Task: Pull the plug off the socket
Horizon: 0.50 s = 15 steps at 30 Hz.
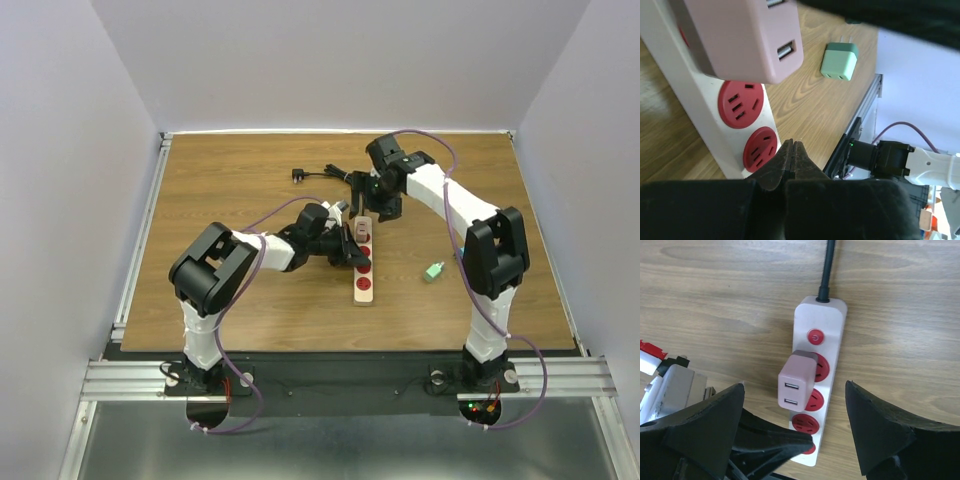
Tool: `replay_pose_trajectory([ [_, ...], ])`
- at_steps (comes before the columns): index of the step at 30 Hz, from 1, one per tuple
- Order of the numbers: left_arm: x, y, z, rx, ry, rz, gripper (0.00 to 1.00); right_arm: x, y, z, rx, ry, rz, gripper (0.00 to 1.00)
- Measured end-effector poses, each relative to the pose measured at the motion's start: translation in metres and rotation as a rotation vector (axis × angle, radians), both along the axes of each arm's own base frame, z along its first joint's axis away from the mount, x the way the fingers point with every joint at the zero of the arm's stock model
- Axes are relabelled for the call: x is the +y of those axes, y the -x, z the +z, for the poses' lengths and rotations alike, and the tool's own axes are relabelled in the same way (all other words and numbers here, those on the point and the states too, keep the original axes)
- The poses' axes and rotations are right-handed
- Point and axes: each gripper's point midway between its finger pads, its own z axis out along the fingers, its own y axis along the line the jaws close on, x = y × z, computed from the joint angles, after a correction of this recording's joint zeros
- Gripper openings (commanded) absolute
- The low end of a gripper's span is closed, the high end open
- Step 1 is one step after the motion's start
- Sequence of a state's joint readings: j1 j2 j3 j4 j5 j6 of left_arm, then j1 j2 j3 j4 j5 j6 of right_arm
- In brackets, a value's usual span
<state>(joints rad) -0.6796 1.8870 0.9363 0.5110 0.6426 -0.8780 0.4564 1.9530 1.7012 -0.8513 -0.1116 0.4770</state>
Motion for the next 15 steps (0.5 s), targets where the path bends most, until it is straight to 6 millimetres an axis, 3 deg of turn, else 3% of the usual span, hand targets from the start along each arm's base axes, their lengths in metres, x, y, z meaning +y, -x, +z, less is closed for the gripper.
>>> replay_pose_trajectory([
  [8, 0.0, 0.006, -0.007, 0.02, 0.058, 0.031, 0.0, 0.024, 0.012, -0.021, 0.037, 0.021, 0.033, 0.68],
  [15, 0.0, 0.023, -0.019, 0.091, 0.148, 0.041, 0.0, 0.024, 0.013, -0.027, 0.046, 0.044, 0.011, 0.59],
])
